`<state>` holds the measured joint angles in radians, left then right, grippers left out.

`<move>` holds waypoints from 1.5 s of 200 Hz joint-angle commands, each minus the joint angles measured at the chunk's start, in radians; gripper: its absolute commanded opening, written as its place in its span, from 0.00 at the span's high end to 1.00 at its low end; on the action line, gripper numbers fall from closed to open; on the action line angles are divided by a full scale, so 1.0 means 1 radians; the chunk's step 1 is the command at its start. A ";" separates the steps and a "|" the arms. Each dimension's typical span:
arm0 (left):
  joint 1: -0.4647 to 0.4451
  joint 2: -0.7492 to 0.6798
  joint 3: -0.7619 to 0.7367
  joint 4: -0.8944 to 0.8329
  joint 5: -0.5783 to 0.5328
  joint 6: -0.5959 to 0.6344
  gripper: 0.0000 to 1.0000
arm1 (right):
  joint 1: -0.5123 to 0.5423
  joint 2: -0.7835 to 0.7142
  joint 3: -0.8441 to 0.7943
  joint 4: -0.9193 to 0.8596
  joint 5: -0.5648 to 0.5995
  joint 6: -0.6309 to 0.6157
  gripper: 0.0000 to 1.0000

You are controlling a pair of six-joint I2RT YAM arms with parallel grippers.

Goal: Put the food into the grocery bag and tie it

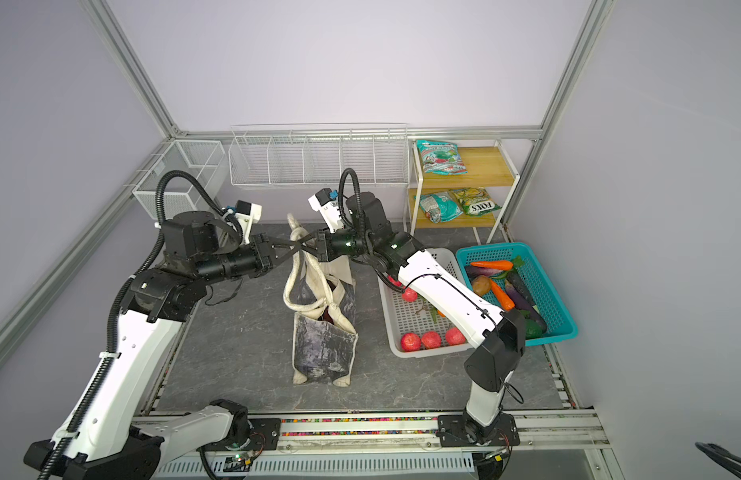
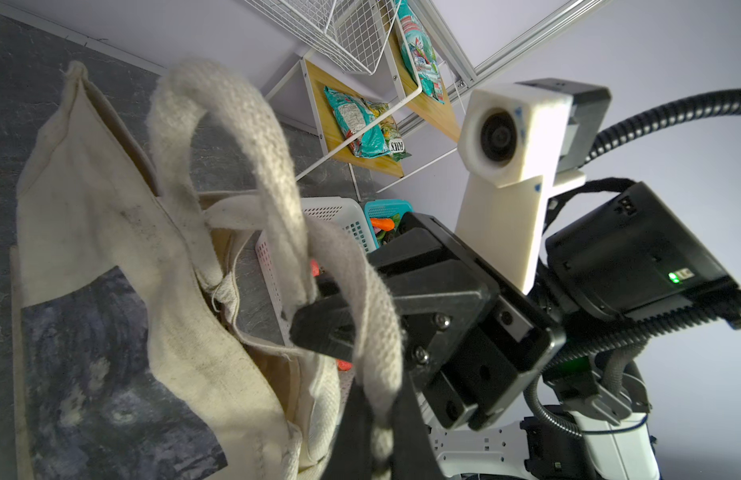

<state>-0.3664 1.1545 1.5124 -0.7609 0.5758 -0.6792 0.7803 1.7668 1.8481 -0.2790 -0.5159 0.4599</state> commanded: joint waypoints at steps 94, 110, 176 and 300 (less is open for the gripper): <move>-0.004 -0.115 0.034 -0.094 -0.175 0.066 0.20 | -0.016 -0.065 -0.078 0.198 0.016 0.028 0.93; 0.009 -0.129 0.032 -0.077 -0.220 0.050 0.16 | -0.017 -0.070 -0.084 0.199 0.012 0.028 0.93; 0.091 -0.091 -0.025 0.144 -0.150 -0.115 0.29 | -0.018 -0.099 -0.119 0.189 -0.014 0.016 0.93; 0.039 0.050 -0.042 0.282 -0.103 -0.180 0.41 | -0.013 -0.141 -0.188 0.171 -0.056 -0.003 0.93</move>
<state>-0.3065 1.1904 1.4548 -0.5117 0.4694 -0.8558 0.7673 1.6623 1.6741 -0.1387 -0.5442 0.4782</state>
